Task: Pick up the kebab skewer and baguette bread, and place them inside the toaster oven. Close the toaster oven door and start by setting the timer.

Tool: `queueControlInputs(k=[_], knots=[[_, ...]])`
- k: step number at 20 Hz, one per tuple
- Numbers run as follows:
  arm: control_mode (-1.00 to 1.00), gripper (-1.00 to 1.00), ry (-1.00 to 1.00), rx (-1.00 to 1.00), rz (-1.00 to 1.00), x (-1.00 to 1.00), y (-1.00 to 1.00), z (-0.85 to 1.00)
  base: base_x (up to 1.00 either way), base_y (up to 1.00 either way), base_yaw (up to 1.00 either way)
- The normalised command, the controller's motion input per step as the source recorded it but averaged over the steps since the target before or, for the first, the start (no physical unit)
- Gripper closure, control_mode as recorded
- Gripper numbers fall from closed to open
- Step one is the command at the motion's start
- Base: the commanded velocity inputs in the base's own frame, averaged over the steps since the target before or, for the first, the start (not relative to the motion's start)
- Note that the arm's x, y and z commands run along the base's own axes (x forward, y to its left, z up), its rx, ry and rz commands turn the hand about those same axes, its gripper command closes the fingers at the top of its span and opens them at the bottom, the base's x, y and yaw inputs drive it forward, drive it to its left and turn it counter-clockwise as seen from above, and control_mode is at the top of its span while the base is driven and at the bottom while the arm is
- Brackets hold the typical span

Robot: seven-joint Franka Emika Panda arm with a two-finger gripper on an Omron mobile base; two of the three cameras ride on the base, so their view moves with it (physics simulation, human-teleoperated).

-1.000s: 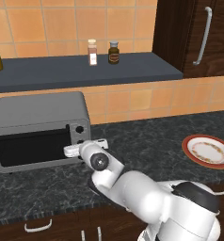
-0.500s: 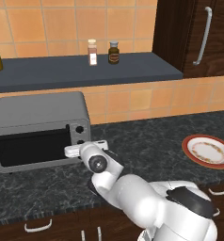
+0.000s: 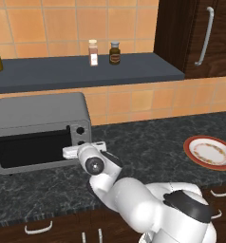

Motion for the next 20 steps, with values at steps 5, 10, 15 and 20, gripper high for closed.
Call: queueControlInputs(k=[5,10,15,20], knots=[[-1.0,-1.0,0.0,0.0,0.0,0.18,0.0,0.0,0.0,0.0,0.0],[-1.0,-1.0,0.0,0.0,0.0,0.03,0.0,-0.05,0.0,0.0,0.0],[-1.0,-1.0,0.0,0.0,0.0,0.0,0.0,-0.1,0.0,0.0,0.0],[-1.0,-1.0,0.0,0.0,0.0,0.0,0.0,-0.15,0.0,0.0,0.0]])
